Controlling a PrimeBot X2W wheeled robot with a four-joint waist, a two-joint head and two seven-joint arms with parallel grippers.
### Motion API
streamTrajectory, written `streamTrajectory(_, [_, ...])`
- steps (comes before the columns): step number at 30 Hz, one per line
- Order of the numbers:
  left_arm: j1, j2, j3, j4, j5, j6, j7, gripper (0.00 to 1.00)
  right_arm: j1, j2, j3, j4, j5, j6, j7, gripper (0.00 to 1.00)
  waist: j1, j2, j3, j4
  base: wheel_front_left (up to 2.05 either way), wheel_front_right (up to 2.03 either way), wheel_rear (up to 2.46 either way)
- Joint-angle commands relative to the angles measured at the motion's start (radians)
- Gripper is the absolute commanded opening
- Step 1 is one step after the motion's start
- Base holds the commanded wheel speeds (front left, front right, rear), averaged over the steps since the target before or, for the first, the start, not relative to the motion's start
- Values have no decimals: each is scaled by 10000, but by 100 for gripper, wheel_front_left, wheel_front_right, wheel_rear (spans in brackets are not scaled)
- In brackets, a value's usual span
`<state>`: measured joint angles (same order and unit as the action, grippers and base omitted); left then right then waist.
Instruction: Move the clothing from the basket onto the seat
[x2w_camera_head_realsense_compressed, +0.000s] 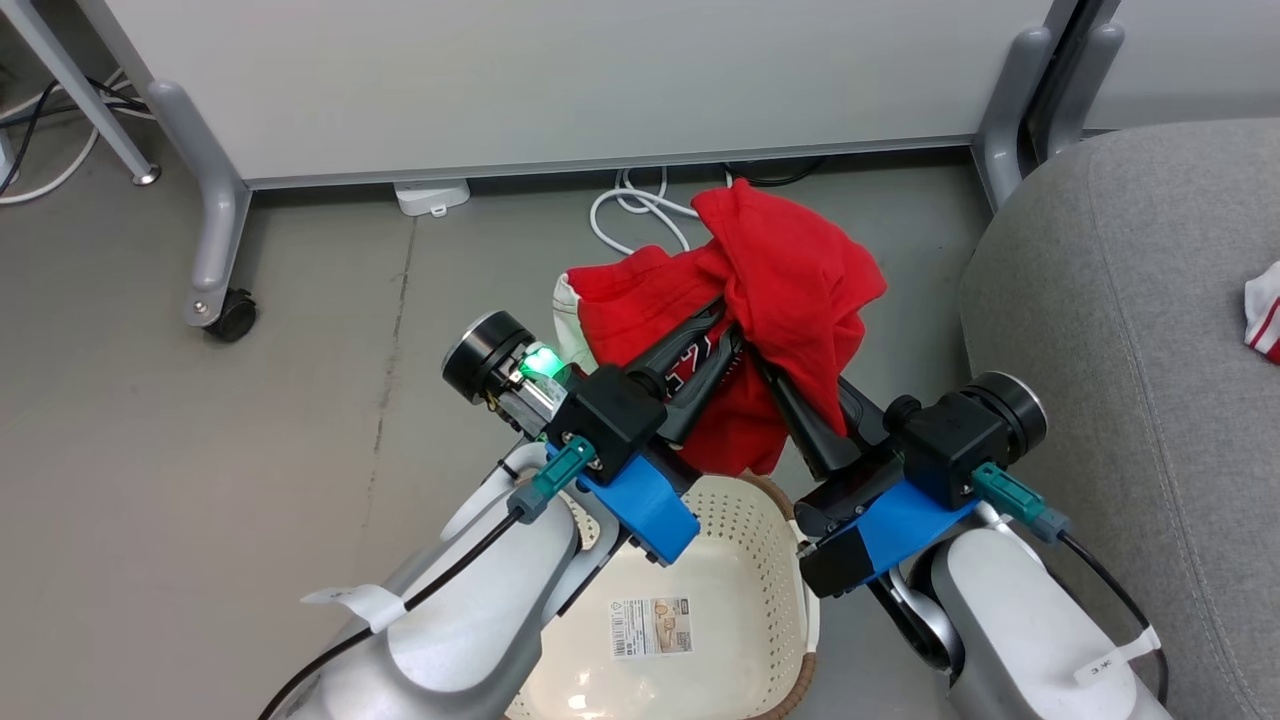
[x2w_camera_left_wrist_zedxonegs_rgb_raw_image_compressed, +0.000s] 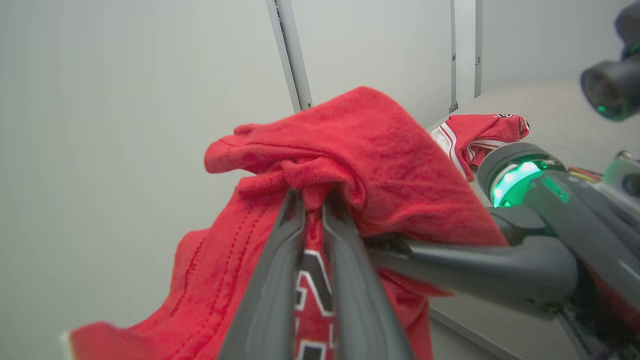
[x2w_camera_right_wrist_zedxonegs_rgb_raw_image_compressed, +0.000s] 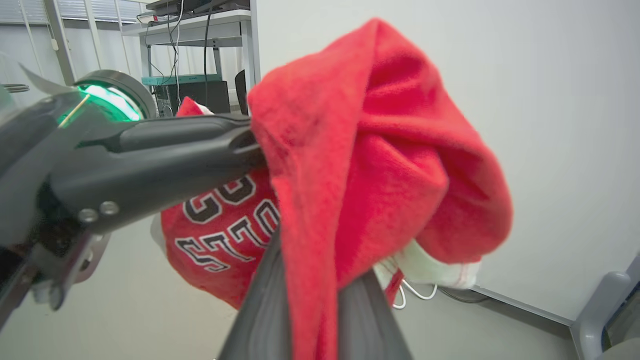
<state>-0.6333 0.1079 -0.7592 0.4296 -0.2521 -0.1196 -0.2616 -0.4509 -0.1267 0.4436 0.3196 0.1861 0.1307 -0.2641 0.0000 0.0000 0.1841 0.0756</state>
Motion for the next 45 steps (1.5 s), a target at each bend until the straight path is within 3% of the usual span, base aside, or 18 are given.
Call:
streamTrajectory(1, [-52, -24, -9, -3, 73, -39, -50, 0, -4, 53, -37, 22, 5, 1, -5, 0, 0, 0, -3, -14, 0, 0, 0])
streamTrajectory(18, [-27, -48, 126, 53, 94, -102, -51, 0, 246, 58, -173, -98, 75, 1, -3, 0, 0, 0, -72, -58, 0, 0, 0])
streamTrajectory(20, [7, -64, 183, 54, 83, -103, -51, 89, 239, 56, -193, -104, 93, 1, -3, 0, 0, 0, -83, -58, 0, 0, 0])
streamTrajectory(21, [17, -68, 214, 46, 116, -88, -51, 100, 236, 56, -203, -110, 99, 1, -3, 0, 0, 0, -82, -58, 0, 0, 0])
streamTrajectory(37, [151, 65, 524, -19, 431, -33, -49, 100, 507, 26, -1446, -418, 39, 1, -4, 0, 0, 0, 132, -480, 0, 0, 0])
streamTrajectory(45, [104, 170, 473, -30, 537, -66, -48, 100, 722, 124, -2163, -687, -31, 1, -4, 0, 0, 0, 441, -1639, 0, 0, 0])
